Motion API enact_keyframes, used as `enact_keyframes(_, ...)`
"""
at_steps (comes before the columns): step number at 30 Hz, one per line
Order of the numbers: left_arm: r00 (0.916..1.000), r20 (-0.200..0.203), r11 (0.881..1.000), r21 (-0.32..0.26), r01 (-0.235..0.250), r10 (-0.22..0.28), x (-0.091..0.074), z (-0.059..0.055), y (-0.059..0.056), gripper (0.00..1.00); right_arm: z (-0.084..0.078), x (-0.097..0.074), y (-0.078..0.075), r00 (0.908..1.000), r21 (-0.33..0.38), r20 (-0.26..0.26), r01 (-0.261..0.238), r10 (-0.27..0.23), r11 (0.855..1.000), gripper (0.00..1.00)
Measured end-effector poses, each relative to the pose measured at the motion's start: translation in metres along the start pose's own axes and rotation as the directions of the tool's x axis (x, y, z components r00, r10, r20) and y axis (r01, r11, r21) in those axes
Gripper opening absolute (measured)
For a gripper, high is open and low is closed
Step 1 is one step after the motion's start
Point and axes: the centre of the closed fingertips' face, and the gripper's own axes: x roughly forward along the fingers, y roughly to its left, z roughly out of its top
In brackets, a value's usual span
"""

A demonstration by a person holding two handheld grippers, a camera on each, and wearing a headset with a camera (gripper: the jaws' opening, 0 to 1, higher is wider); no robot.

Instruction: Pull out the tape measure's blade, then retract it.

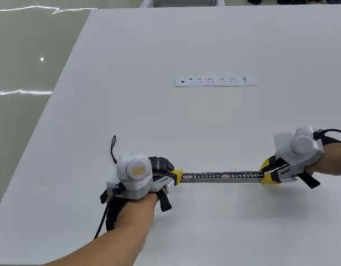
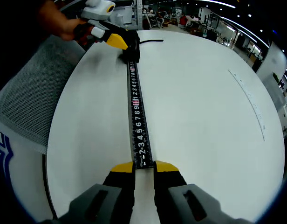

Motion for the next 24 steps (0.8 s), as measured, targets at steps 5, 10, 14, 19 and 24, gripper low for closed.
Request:
enact_keyframes(5, 0.9999, 0.007, 1.0, -0.015, -0.01, 0.01, 0.006, 0.002, -0.003, 0.91, 0.0, 0.0, 0.0, 0.9999, 0.0, -0.01, 0.001, -0.001, 1.0, 0.14)
enact_keyframes(10, 0.9983, 0.024, 0.998, -0.018, -0.053, 0.053, 0.01, 0.004, 0.002, 0.9, -0.001, 0.0, -0.001, 1.0, 0.015, 0.002, -0.003, 0.003, 1.0, 0.14)
enact_keyframes(14, 0.9961, 0.036, 0.997, 0.009, -0.081, 0.081, 0.011, 0.006, 0.002, 0.9, -0.001, 0.0, -0.001, 1.0, 0.015, 0.006, 0.006, -0.006, 1.0, 0.14)
enact_keyframes(19, 0.9945, 0.041, 0.995, 0.023, -0.098, 0.097, 0.01, 0.005, 0.001, 0.87, -0.001, 0.0, -0.001, 0.9999, 0.023, 0.008, 0.006, -0.007, 1.0, 0.14)
enact_keyframes(24, 0.9954, 0.022, 0.996, 0.006, -0.093, 0.093, 0.013, 0.001, -0.003, 0.81, 0.0, 0.0, 0.0, 0.9999, 0.028, 0.007, 0.011, -0.011, 1.0, 0.14)
